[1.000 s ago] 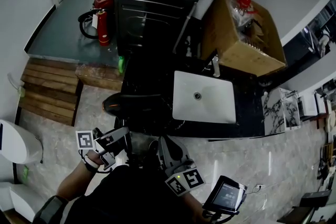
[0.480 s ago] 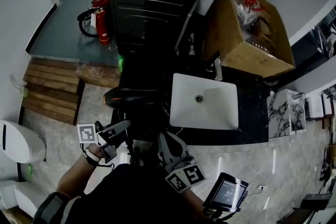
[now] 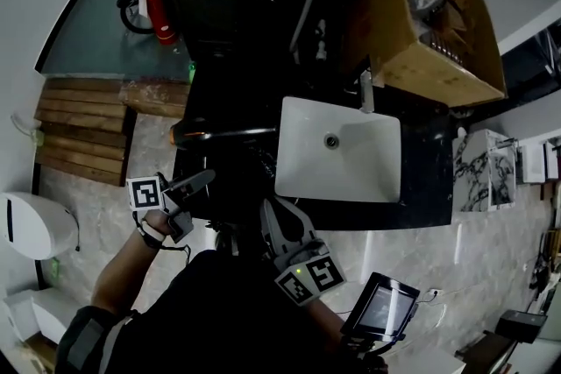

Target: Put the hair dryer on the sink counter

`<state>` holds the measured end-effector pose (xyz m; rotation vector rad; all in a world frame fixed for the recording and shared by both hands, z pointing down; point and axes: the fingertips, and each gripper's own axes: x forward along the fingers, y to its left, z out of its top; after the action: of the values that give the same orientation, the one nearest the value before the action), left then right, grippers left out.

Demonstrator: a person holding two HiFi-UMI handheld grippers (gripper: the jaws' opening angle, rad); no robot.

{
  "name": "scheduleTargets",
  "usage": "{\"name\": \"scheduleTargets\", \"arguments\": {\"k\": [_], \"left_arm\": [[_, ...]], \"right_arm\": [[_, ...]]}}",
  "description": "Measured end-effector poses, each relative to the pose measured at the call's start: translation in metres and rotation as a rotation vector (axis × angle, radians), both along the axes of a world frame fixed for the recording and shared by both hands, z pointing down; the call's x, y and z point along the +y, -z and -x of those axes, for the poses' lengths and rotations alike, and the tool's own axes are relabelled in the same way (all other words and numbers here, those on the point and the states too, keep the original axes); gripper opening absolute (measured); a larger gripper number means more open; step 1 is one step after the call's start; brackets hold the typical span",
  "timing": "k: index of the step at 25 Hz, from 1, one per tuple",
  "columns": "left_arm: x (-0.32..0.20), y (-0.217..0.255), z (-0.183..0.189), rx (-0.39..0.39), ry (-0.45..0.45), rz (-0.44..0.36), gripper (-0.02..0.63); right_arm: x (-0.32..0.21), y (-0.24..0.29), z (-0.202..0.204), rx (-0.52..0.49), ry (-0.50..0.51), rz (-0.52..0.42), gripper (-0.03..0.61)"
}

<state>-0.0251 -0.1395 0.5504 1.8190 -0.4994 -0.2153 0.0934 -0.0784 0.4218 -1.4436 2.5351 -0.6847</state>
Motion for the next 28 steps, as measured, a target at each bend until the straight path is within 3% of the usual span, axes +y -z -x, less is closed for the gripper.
{"name": "scheduleTargets", "arguments": {"k": [11, 15, 21, 28], "left_arm": [[-0.031, -0.034, -0.02, -0.162, -0.054, 0.024, 0.173], [-0.037, -0.047, -0.031, -0.121, -0.059, 0.068, 0.172], [-0.043, -0.073, -0.035, -0.144, -0.031, 0.151, 0.17], [-0.042, -0.071, -0.037, -0.103, -0.038, 0.184, 0.169]], "right_arm": [[-0.029, -0.016, -0.024, -0.04, 0.047, 0.046, -0.005], [-0.037, -0.023, -0.035, -0.06, 0.063, 0.067, -0.005], [-0.049, -0.032, -0.038, -0.074, 0.083, 0.101, -0.005], [-0.06, -0.033, -0.033, -0.086, 0.052, 0.112, -0.005]]}}
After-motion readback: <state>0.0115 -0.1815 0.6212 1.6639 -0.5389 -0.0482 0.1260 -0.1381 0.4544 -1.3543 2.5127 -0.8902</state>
